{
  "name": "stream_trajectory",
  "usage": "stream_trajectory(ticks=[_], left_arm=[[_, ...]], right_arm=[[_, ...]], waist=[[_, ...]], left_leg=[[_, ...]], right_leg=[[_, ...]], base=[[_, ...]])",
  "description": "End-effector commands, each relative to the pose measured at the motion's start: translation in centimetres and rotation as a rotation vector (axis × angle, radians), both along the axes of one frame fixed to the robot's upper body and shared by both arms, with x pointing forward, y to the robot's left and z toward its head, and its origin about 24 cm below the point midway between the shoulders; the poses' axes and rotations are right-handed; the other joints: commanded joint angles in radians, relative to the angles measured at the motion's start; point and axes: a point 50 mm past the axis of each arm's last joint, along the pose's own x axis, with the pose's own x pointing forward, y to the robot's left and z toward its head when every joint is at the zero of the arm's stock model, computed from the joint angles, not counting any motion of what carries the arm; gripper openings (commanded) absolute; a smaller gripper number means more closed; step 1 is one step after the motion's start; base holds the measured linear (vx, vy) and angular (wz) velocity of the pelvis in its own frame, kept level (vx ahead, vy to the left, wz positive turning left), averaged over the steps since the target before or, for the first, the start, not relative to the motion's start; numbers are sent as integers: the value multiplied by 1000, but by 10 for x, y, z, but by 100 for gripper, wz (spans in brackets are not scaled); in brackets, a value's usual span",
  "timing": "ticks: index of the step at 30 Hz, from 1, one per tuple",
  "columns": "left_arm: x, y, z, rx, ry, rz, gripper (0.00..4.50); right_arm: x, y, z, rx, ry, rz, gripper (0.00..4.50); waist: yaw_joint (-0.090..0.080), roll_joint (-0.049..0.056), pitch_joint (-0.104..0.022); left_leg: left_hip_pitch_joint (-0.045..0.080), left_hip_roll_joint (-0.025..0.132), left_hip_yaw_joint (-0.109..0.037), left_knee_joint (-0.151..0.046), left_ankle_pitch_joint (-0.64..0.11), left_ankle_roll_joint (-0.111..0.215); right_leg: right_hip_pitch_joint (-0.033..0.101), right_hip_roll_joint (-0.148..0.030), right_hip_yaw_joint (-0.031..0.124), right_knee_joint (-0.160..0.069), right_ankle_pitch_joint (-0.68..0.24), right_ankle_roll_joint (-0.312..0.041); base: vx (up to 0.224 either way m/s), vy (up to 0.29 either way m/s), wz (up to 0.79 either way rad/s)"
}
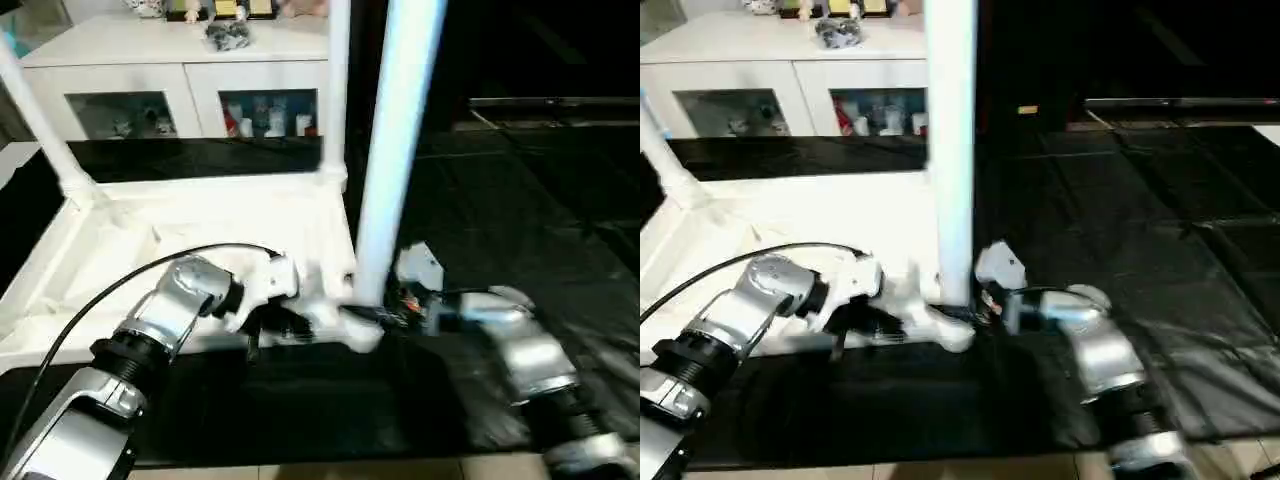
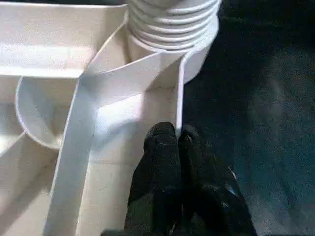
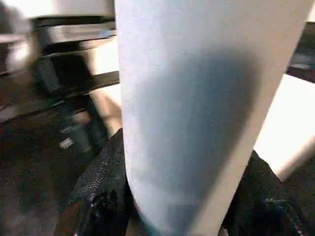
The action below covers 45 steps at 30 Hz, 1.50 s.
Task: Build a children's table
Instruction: Rotate leg to tighten
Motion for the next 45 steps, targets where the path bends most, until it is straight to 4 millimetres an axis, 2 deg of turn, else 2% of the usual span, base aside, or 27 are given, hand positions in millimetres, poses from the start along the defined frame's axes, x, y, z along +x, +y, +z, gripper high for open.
stream_trajectory(ticks=[1, 2, 4, 5, 6, 7, 9, 10, 12, 14, 18, 19, 20, 21, 22, 23, 26, 29, 30, 31, 32, 35, 36, 40, 41, 44, 45], left_arm=[[11, -21, 23, -115, -89, 87, 0], [13, -24, 24, -128, -94, 136, 0], [13, -34, 25, -140, -101, 217, 0], [13, -35, 25, -142, -101, 229, 0], [13, -41, 26, -151, -103, 268, 0], [12, -46, 27, -154, -109, 296, 0], [11, -54, 28, -160, -115, 331, 0], [10, -59, 29, -164, -117, 347, 0], [8, -65, 30, -165, -125, 380, 0], [9, -66, 30, -161, -128, 389, 0], [11, -61, 29, -127, -142, 415, 0], [11, -59, 29, -125, -142, 420, 0], [12, -58, 30, -124, -141, 427, 0], [12, -57, 30, -122, -143, 432, 0], [13, -56, 30, -119, -146, 432, 0], [13, -56, 30, -119, -146, 432, 0], [13, -53, 31, -107, -161, 413, 0], [13, -52, 30, -107, -159, 412, 0], [13, -52, 30, -107, -159, 412, 0], [13, -49, 29, -102, -155, 406, 0], [14, -46, 28, -98, -153, 405, 0], [16, -39, 26, -87, -152, 395, 0], [16, -36, 26, -80, -154, 373, 0], [16, -32, 25, -68, -150, 337, 0], [15, -30, 24, -60, -149, 313, 0], [14, -26, 24, -49, -146, 259, 0], [12, -23, 23, -33, -159, 187, 0]], right_arm=[[-6, 3, -41, -109, 188, -106, 193], [-1, 5, -41, -113, 198, -165, 193], [11, 13, -42, -110, 229, -288, 193], [13, 14, -42, -110, 231, -305, 193], [18, 18, -41, -109, 235, -360, 193], [23, 21, -41, -101, 245, -402, 193], [28, 26, -39, -87, 268, -457, 193], [30, 28, -39, -81, 277, -477, 193], [32, 33, -39, -101, 288, -504, 193], [32, 35, -40, -101, 294, -505, 193], [33, 41, -41, -91, 309, -504, 193], [33, 42, -40, -87, 306, -492, 193], [33, 43, -40, -84, 302, -484, 193], [34, 44, -39, -85, 291, -482, 228], [34, 43, -38, -93, 271, -479, 228], [34, 43, -38, -95, 268, -479, 228], [36, 38, -36, -72, 247, -485, 267], [36, 36, -36, -86, 237, -491, 272], [36, 36, -36, -86, 237, -491, 292], [35, 32, -38, -103, 230, -494, 313], [33, 27, -42, -127, 239, -494, 313], [28, 15, -47, -165, 243, -485, 342], [25, 11, -46, -153, 237, -452, 354], [20, 2, -43, -126, 211, -403, 385], [19, -4, -40, -120, 191, -386, 396], [16, -15, -33, -101, 163, -342, 416], [13, -26, -23, -74, 142, -295, 439]], waist=[[-13, -5, -25], [-16, 0, -24], [-25, 0, -25], [-38, 3, -25], [-43, 4, -27], [-46, -2, -27], [-55, 0, -33], [-59, -11, -34], [-53, -9, -40], [-50, -13, -43], [-38, -13, -52], [-39, -7, -51], [-38, -7, -52], [-37, -4, -52], [-37, -6, -51], [-37, -8, -50], [-37, -5, -48], [-34, -4, -51], [-34, -4, -51], [-33, -3, -51], [-31, 7, -52], [-25, -1, -56], [-22, 5, -57], [-14, 3, -55], [-12, 10, -56], [1, 7, -54], [4, 7, -56]], left_leg=[[10, 11, -17, -74, -488, -5], [9, 12, -23, -74, -495, -10], [1, 12, -27, -78, -498, -5], [-10, 17, -32, -85, -498, -7], [-12, 17, -34, -86, -506, -4], [-8, 18, -31, -84, -507, -2], [-13, 17, -27, -81, -458, 7], [-21, 16, -25, -81, -438, 16], [-24, 17, -18, -78, -370, 31], [-28, 16, -12, -74, -318, 40], [-29, 14, -1, -62, -206, 70], [-29, 14, 0, -62, -202, 72], [-30, 15, 0, -61, -201, 71], [-28, 16, 0, -62, -203, 68], [-28, 16, 1, -62, -209, 67], [-26, 15, 2, -63, -231, 61], [-22, 16, 0, -66, -274, 49], [-22, 17, 0, -65, -257, 44], [-23, 17, -1, -65, -250, 45], [-22, 17, 1, -65, -247, 48], [-20, 16, 0, -64, -247, 46], [-24, 16, 4, -59, -218, 51], [-23, 13, 3, -59, -198, 57], [-20, 16, 5, -58, -217, 71], [-19, 17, 4, -59, -218, 67], [-15, 18, 5, -60, -231, 64], [-13, 17, 6, -59, -229, 67]], right_leg=[[8, -51, 23, -116, -703, -77], [12, -54, 16, -118, -713, -69], [21, -53, 8, -121, -687, -65], [28, -54, 8, -114, -635, -83], [29, -53, 7, -112, -618, -88], [23, -55, 9, -116, -617, -93], [25, -58, 20, -106, -540, -136], [28, -56, 21, -105, -521, -142], [31, -56, 27, -95, -451, -168], [33, -54, 32, -87, -384, -190], [37, -51, 38, -69, -234, -238], [37, -50, 38, -66, -221, -247], [38, -50, 37, -65, -216, -250], [39, -49, 36, -64, -214, -252], [38, -48, 37, -65, -217, -252], [37, -47, 36, -67, -244, -248], [34, -47, 37, -72, -300, -234], [35, -45, 38, -67, -261, -240], [37, -45, 39, -65, -250, -243], [36, -45, 39, -65, -239, -248], [36, -45, 38, -65, -238, -249], [39, -45, 41, -60, -183, -263], [44, -42, 39, -57, -161, -262], [42, -45, 40, -62, -188, -259], [40, -46, 40, -61, -201, -261], [40, -44, 40, -67, -233, -240], [38, -43, 42, -66, -218, -243]], base=[[0, 0, 0], [0, 0, 0], [0, 0, 0], [0, 0, 0], [0, 0, 0], [0, 0, 0], [0, 0, 0], [0, 0, 0], [0, 0, 0], [55, -13, -1], [56, -24, 1], [0, 0, 0], [0, 0, 0], [0, 0, 0], [0, 0, 0], [0, 0, 0], [0, 0, 0], [0, 0, 0], [0, 0, 0], [0, 0, 0], [0, 0, 0], [0, 0, 0], [0, 0, 0], [0, 0, 0], [0, 0, 0], [0, 0, 0], [0, 0, 0]])
